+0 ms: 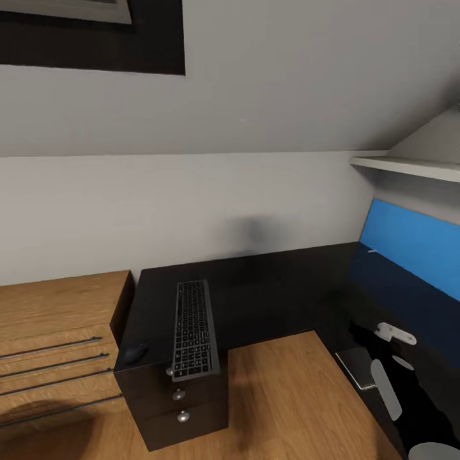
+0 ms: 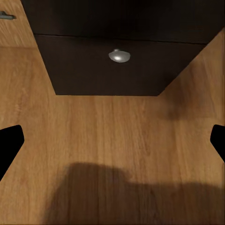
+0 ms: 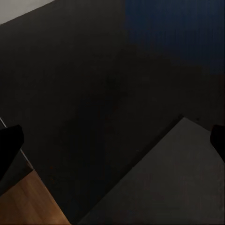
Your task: In the bedroom, organize the workspace by keeping the computer under the desk, ensuring the monitor is on the desk, placing the keyboard on the desk next to the monitor, placing the mouse on the desk next to the keyboard, moving the folder from the swivel chair onto the desk next to the mouse, stacking the notebook on top of the folder with the pen on top of the notebook, and positioning the swivel chair next to the desk.
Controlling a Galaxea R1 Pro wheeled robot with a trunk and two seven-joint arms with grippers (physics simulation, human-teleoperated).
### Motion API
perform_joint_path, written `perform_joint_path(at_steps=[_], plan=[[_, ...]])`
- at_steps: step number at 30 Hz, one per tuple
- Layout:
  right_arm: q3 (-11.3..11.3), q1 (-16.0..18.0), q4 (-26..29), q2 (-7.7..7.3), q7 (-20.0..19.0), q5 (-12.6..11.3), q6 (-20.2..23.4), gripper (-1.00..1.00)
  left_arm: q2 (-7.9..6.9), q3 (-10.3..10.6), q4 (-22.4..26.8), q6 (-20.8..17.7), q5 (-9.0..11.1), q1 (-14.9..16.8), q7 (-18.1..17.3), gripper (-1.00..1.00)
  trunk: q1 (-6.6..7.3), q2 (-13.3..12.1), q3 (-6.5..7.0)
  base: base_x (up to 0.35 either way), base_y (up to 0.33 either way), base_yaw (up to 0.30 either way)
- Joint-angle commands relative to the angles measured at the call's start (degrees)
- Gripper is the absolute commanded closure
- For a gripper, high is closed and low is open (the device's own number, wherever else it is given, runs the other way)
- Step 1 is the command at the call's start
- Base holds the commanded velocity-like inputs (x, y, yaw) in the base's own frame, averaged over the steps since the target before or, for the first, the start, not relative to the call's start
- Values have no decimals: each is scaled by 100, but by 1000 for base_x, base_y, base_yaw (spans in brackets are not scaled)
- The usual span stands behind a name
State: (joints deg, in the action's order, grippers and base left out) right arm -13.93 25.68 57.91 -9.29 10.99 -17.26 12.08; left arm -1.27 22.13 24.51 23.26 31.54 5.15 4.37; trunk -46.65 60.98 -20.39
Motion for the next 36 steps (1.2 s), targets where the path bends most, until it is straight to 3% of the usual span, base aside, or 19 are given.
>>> perform_joint_path(at_steps=[1, 20, 25, 26, 36], plan=[[5, 4, 10, 0, 29, -50, 25, -100, -6, 49, 5, 21, 21, 4, 46, -100, 0, 4, -7, 0, 0, -43], [4, 1, 20, 1, 37, -43, 31, -100, -32, 18, -9, 13, 62, 4, 66, -100, 0, 4, -7, 0, 0, -5], [8, 1, 27, 1, 44, -31, 32, -100, -31, 27, -285, 17, 57, 4, 65, -100, 0, 4, -7, 0, 0, 0], [12, 1, 19, 6, 44, -28, 30, -100, -37, 24, -452, 174, 53, 4, 64, -100, 0, 4, -7, 0, 0, 0], [46, 1, 15, 6, 36, -7, 26, -100, -50, 3, -635, 246, 73, 4, 73, -100, 0, 4, -7, 31, 0, 0]])
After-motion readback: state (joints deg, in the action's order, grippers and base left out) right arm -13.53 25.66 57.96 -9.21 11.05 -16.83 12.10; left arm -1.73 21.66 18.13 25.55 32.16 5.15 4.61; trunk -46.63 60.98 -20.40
